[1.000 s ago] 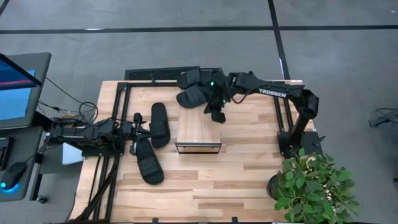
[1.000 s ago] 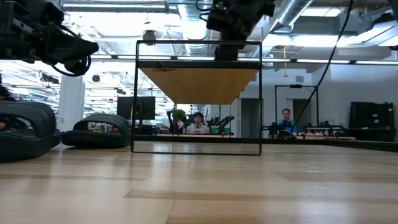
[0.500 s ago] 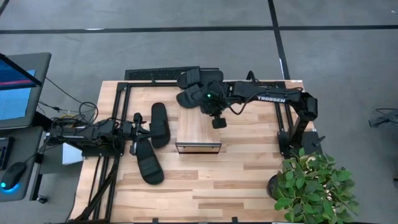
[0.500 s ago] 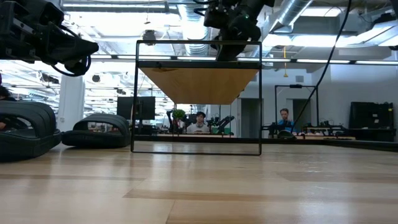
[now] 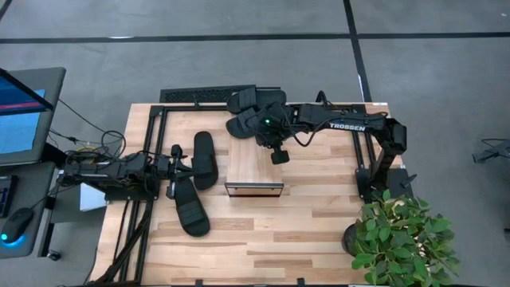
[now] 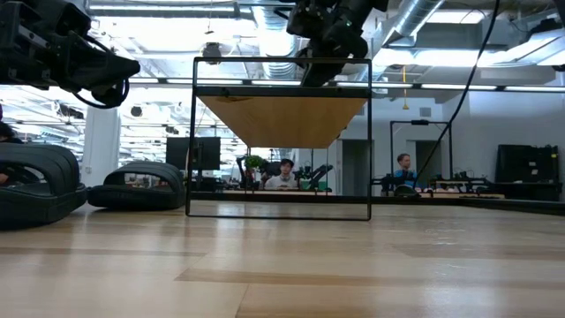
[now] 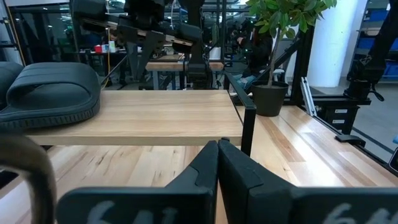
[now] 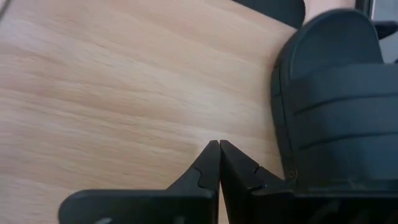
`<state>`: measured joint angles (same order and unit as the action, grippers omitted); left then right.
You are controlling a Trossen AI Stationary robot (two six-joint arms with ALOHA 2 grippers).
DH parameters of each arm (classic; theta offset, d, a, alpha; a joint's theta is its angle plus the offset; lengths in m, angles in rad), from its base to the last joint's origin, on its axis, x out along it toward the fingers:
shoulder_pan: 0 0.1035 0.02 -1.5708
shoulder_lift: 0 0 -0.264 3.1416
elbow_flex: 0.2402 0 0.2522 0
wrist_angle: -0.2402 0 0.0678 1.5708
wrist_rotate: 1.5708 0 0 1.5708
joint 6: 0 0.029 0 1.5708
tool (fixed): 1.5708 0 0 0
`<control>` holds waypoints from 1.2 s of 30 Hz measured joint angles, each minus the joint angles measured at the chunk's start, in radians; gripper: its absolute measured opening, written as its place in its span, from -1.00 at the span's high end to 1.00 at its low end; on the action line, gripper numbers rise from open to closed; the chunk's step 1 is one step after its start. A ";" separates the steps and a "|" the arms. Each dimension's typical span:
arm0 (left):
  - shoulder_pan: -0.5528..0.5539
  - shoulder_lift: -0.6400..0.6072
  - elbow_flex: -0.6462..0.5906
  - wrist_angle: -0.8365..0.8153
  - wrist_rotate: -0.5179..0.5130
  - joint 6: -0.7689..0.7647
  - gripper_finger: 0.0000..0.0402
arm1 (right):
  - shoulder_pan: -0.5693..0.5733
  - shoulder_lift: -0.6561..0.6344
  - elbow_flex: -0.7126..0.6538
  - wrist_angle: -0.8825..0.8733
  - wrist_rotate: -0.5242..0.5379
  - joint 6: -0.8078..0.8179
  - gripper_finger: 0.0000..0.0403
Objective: Pick and place slides into the shelf
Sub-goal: Put the black slide on the shelf
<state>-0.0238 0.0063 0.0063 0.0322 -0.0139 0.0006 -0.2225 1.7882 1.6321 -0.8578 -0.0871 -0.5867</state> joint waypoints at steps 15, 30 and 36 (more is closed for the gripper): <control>0.000 0.000 0.000 0.000 0.000 0.000 1.00 | 0.036 0.000 0.000 0.087 0.030 -0.017 1.00; 0.000 0.000 0.000 0.000 0.000 0.000 1.00 | -0.036 0.000 -0.001 0.076 0.008 -0.002 1.00; 0.000 0.000 0.000 0.000 0.000 -0.004 1.00 | -0.036 0.002 -0.056 0.090 0.001 -0.013 1.00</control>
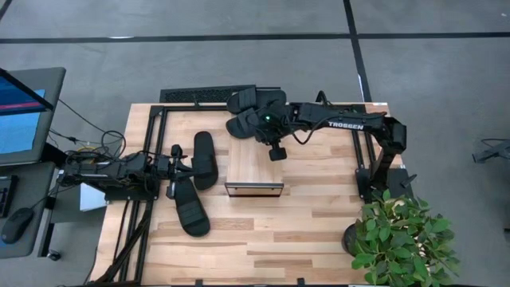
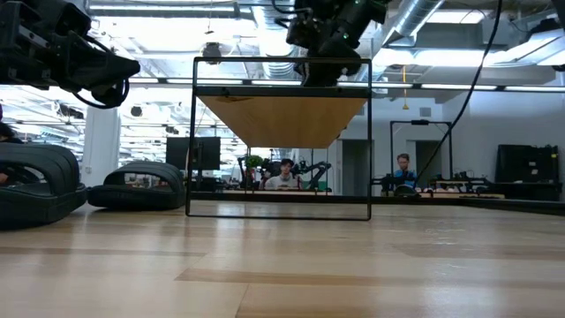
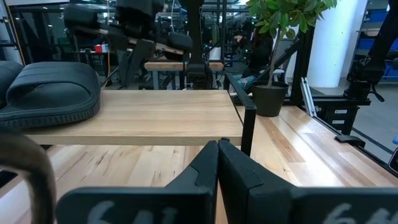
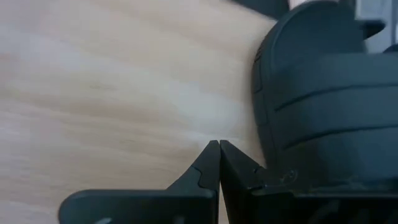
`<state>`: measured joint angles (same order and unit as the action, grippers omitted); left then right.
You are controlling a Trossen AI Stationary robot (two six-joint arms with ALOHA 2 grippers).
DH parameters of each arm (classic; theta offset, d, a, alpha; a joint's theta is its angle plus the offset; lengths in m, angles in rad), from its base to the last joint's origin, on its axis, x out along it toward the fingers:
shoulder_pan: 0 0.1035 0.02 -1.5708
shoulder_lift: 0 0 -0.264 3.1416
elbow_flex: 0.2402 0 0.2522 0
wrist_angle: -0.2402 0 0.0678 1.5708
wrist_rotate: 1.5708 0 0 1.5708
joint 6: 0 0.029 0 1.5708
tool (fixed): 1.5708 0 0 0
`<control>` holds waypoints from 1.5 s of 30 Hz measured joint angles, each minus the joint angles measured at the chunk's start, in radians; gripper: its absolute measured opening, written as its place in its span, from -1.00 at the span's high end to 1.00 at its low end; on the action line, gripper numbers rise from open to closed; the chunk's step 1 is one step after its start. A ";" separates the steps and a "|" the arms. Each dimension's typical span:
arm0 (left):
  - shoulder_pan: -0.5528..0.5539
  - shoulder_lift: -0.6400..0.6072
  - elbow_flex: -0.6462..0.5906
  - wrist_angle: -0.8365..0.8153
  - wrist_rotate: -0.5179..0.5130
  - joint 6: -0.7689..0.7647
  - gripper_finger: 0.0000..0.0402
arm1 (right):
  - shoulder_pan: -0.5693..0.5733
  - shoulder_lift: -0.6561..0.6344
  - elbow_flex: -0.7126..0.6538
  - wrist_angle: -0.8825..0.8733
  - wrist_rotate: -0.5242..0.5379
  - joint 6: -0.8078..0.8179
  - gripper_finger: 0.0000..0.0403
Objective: Pick and place slides into the shelf
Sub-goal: Put the black slide on the shelf
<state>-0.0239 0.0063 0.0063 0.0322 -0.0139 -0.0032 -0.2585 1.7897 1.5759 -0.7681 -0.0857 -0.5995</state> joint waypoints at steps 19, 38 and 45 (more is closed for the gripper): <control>0.000 0.000 0.000 0.000 0.000 0.006 1.00 | -0.048 0.000 -0.055 0.152 -0.004 -0.003 1.00; 0.000 0.000 0.000 0.000 0.000 0.000 1.00 | -0.057 0.168 0.025 0.204 0.021 -0.002 1.00; 0.000 0.000 0.000 0.000 0.000 0.000 1.00 | -0.057 0.176 0.089 0.168 0.026 0.026 1.00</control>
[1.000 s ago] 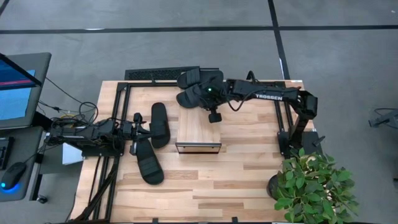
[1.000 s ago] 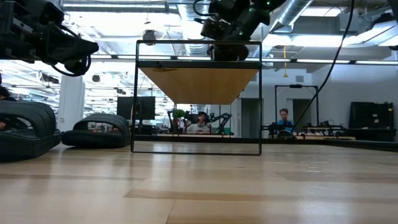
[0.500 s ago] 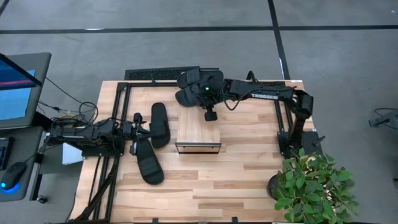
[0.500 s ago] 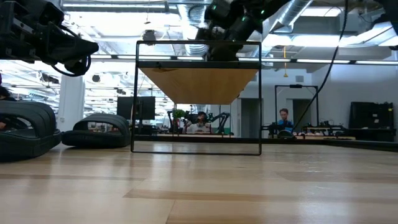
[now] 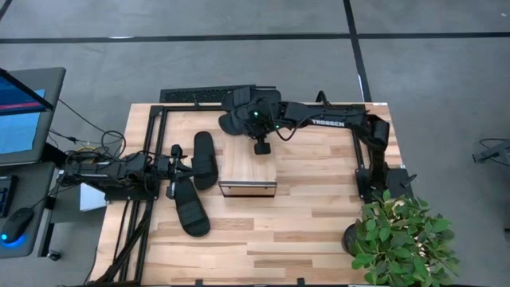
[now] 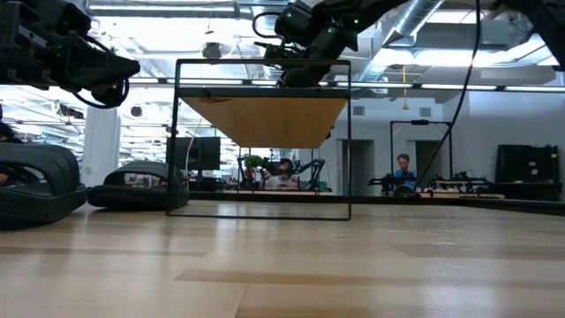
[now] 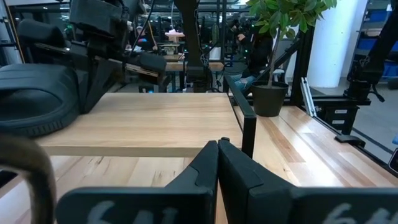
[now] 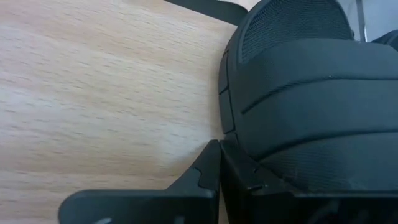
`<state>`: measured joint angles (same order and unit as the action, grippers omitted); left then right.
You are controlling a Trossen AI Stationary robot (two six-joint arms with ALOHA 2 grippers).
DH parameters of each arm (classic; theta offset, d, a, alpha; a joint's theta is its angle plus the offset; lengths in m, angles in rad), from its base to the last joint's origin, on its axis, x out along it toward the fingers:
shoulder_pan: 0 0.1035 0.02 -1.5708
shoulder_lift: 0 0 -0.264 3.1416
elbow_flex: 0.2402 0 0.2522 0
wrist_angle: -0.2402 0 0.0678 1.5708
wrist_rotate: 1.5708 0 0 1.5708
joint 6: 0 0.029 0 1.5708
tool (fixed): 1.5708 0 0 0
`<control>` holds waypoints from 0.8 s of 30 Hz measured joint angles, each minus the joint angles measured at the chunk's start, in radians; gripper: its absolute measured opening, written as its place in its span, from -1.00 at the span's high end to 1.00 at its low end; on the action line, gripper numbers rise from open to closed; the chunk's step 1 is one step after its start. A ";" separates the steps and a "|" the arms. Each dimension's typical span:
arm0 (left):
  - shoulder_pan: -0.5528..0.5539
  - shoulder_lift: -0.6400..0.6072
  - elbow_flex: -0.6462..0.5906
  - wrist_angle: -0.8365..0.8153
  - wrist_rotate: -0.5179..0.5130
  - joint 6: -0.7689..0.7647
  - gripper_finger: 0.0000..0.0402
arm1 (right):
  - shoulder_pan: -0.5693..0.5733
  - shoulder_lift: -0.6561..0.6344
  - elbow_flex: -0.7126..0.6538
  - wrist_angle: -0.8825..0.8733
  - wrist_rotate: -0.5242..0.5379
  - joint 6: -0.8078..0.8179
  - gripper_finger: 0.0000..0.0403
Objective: Pick and place slides into the shelf
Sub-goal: Put the black slide on the shelf
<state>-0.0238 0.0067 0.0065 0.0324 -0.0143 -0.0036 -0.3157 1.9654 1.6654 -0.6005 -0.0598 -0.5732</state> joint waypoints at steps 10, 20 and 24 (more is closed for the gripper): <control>0.000 0.000 0.000 0.000 0.000 0.001 1.00 | 0.000 0.003 0.025 -0.039 0.033 0.003 1.00; 0.000 0.000 0.000 0.000 0.000 0.007 1.00 | 0.001 0.000 0.026 -0.051 -0.001 0.024 1.00; 0.000 0.000 0.000 0.000 0.000 0.000 1.00 | 0.000 0.000 0.027 -0.056 -0.021 0.026 1.00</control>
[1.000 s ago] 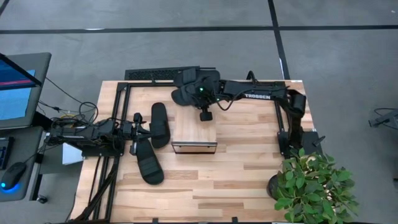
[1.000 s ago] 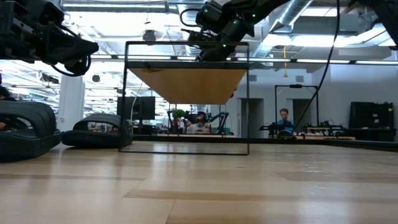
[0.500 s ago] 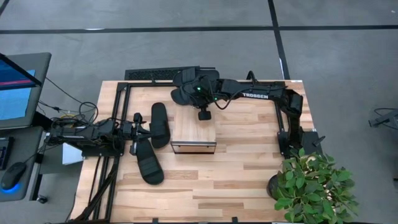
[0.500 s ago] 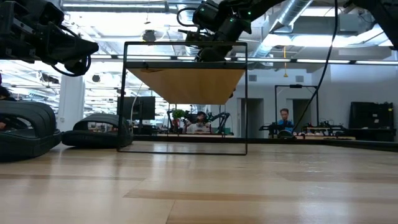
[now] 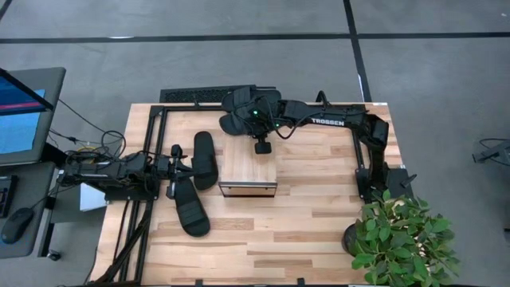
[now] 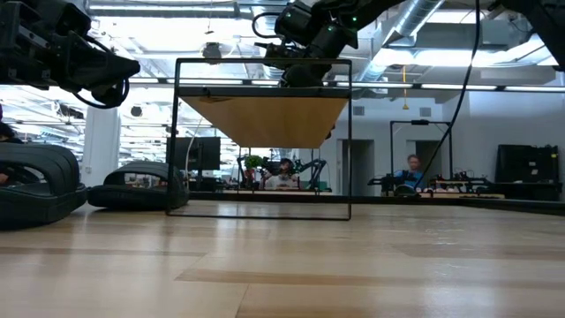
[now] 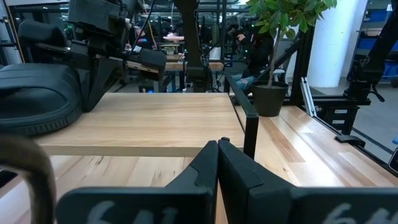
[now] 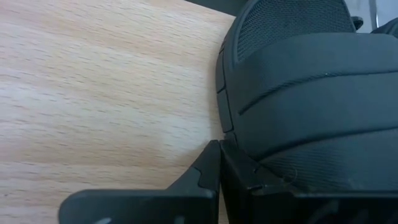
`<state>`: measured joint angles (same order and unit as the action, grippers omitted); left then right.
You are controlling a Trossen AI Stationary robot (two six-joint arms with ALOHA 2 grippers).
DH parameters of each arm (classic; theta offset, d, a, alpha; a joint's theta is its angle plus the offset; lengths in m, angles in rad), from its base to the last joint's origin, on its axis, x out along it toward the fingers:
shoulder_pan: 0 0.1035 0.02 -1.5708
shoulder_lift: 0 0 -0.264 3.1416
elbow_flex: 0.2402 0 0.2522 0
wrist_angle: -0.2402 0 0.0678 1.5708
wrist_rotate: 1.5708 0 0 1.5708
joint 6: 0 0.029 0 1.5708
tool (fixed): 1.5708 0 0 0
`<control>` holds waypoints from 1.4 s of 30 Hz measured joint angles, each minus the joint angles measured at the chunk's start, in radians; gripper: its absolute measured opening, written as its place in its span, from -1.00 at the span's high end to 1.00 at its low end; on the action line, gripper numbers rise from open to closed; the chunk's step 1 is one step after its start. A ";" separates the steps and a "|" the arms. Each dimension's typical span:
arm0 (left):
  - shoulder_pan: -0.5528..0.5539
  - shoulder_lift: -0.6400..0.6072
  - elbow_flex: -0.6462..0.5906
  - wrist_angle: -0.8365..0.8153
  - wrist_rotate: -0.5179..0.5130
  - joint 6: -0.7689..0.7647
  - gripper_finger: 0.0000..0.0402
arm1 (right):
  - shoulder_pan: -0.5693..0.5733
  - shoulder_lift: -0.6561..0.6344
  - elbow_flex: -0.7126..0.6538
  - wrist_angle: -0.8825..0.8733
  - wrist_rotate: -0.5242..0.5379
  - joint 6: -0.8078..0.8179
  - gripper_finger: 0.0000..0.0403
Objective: Pick and place slides into the shelf
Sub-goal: Put the black slide on the shelf, then adjust the black slides on the shelf
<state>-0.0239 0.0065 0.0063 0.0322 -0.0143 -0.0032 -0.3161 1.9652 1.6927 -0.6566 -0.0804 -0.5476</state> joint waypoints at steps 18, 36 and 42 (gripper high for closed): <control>0.000 0.000 0.000 0.000 0.000 0.003 1.00 | 0.022 -0.002 0.000 -0.005 -0.075 -0.001 1.00; 0.000 0.000 0.000 0.000 0.000 0.005 1.00 | 0.073 -0.340 0.046 0.190 -0.226 0.067 1.00; 0.000 0.000 0.000 0.000 0.000 0.002 1.00 | 0.065 -0.570 -0.165 0.454 -0.433 0.222 1.00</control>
<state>-0.0242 0.0066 0.0063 0.0322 -0.0139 -0.0015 -0.2508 1.3952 1.5280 -0.2029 -0.5129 -0.3257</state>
